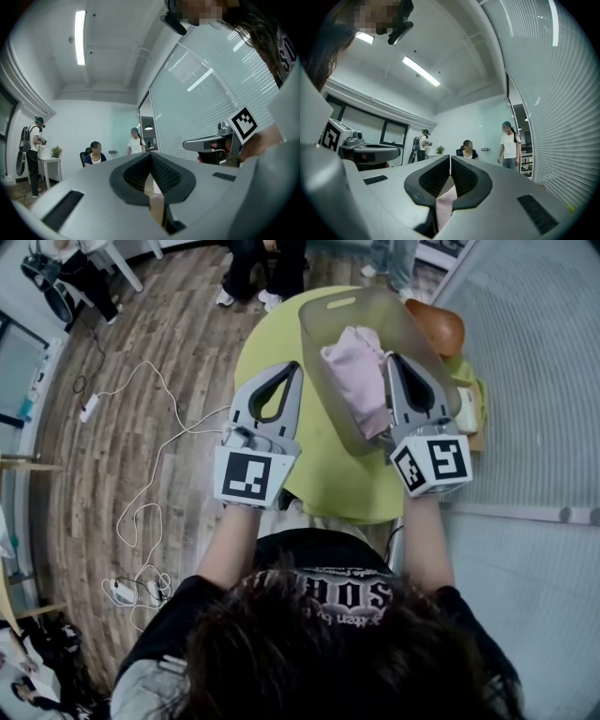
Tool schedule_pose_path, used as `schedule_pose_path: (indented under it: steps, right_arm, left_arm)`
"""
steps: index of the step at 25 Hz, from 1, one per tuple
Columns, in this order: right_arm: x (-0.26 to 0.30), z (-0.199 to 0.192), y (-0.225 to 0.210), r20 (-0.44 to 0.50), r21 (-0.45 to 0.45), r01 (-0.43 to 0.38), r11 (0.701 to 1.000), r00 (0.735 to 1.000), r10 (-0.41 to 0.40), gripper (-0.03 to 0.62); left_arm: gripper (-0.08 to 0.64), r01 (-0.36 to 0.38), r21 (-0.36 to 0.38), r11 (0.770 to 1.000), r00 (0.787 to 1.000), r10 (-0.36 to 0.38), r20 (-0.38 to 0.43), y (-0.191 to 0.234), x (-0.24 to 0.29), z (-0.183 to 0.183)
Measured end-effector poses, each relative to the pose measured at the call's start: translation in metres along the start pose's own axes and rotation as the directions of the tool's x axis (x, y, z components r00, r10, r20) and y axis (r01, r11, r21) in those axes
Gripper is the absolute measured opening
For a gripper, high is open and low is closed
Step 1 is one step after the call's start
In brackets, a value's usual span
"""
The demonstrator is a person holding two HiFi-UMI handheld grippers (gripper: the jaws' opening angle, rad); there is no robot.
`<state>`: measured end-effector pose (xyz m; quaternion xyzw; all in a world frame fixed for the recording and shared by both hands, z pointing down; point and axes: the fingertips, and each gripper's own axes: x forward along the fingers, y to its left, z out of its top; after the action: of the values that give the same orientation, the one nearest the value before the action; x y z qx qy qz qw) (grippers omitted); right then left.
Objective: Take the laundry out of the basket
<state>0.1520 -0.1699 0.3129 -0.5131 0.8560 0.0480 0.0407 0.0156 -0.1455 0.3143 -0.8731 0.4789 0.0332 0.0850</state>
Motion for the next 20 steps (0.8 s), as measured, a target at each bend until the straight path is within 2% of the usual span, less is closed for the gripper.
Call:
schedule_pose_path:
  steps: [9,12,20]
  right_arm:
    - [0.031,-0.001,-0.02,-0.055,-0.001,0.074,0.997,0.996,-0.074,0.031]
    - [0.036,-0.005,-0.026,-0.07,0.017,0.093,0.996,0.993,-0.091,0.031]
    - [0.053,-0.012,-0.038,-0.078,-0.008,0.121,0.993,0.99,-0.121,0.031]
  left_arm:
    - [0.0,0.079,-0.03,0.996,0.997,-0.079,0.011,0.031,0.045,0.007]
    - [0.0,0.106,-0.033,0.994,0.994,-0.105,0.016,0.036,0.056,0.006]
    - [0.0,0.156,-0.042,0.987,0.988,-0.155,0.027,0.041,0.085,0.001]
